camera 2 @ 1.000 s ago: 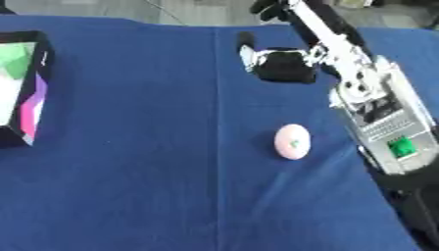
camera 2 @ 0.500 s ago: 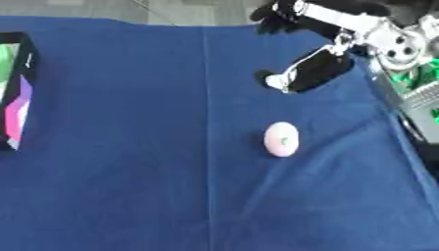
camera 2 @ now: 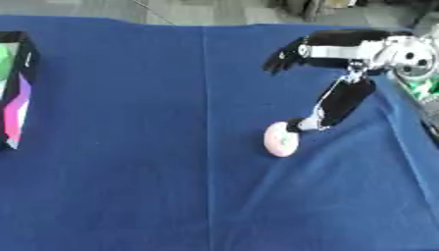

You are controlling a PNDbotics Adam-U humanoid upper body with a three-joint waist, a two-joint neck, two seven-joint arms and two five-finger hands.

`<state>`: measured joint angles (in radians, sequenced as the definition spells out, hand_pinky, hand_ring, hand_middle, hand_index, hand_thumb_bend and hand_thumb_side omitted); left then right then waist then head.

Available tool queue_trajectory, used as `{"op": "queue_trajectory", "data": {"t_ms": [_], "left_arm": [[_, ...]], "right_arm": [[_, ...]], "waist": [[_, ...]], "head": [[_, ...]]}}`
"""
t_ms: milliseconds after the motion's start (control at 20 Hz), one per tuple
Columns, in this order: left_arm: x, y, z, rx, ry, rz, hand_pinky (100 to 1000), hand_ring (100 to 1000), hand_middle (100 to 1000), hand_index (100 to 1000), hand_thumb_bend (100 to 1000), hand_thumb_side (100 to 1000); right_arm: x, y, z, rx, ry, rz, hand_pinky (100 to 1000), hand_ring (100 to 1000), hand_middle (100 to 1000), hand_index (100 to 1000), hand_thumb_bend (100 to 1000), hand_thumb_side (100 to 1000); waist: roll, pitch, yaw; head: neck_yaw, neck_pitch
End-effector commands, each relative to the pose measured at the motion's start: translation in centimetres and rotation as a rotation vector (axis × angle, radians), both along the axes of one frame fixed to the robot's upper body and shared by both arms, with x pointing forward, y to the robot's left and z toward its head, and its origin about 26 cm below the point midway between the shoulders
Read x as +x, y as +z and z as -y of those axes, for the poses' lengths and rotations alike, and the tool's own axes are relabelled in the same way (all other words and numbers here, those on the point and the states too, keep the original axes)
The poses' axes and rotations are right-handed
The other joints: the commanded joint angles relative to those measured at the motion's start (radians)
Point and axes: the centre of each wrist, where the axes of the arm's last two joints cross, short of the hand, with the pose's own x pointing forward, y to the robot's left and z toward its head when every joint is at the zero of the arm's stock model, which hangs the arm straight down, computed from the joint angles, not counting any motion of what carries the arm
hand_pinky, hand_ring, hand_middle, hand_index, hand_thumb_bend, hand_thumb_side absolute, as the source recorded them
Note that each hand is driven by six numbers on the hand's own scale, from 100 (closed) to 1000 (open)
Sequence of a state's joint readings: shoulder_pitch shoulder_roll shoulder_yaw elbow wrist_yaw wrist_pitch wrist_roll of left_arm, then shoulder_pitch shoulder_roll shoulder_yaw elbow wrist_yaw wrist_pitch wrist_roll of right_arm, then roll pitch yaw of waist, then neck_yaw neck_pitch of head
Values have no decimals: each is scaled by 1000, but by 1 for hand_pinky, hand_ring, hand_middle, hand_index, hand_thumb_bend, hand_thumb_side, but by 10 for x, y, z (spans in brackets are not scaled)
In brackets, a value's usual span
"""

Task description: Pick up the objects with one hand, pass them to the other hand, and then place them into the box on the other side of the table.

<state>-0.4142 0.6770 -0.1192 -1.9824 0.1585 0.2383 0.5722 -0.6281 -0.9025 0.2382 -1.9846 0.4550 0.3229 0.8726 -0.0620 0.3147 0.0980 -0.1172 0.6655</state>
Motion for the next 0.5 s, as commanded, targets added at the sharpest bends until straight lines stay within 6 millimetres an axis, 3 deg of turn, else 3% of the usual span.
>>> {"op": "queue_trajectory", "data": {"t_ms": [50,500], "left_arm": [[-3,9,1,22,-4,27,737,748,773,919,199,882],[-2,12,5,23,-6,39,736,747,766,911,190,875]], "right_arm": [[-5,4,2,-43,-65,60,902,849,766,841,448,120],[8,-23,-5,19,-162,102,884,820,720,800,429,100]], "waist": [[5,-28,2],[13,-20,14]], "head": [[-6,-1],[-23,-6]]}}
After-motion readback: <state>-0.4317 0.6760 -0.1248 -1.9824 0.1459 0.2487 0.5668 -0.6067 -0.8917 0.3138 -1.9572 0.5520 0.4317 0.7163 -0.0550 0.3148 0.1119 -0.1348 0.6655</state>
